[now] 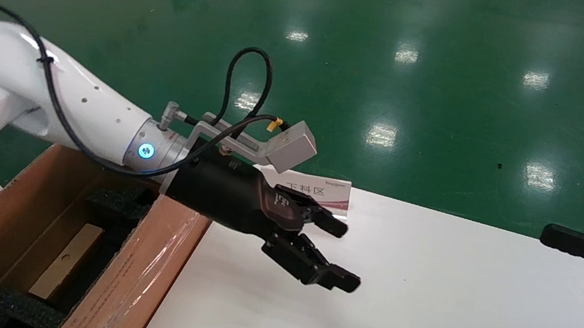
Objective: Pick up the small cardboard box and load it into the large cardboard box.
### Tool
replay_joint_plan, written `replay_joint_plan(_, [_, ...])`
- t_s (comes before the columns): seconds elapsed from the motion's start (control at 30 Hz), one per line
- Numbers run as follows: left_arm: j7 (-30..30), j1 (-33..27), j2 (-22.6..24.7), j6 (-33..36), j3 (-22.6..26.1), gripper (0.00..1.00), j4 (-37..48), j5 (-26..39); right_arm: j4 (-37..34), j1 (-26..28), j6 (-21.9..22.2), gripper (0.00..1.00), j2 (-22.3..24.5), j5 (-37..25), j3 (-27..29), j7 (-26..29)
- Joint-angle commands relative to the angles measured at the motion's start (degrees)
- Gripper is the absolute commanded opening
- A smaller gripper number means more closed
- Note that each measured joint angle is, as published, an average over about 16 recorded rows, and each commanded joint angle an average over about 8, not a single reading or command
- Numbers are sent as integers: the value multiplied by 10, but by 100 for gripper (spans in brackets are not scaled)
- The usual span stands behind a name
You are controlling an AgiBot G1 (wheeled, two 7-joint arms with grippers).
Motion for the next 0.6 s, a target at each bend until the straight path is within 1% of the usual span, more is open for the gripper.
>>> replay_joint_plan(0.03, [12, 23, -7, 4, -38, 100, -18, -2, 0, 0, 0, 100, 0, 0, 0, 0])
replay_joint_plan(0.6, [113, 220, -63, 39, -355, 100, -169, -22, 1, -1, -1, 100, -1, -2, 3, 2])
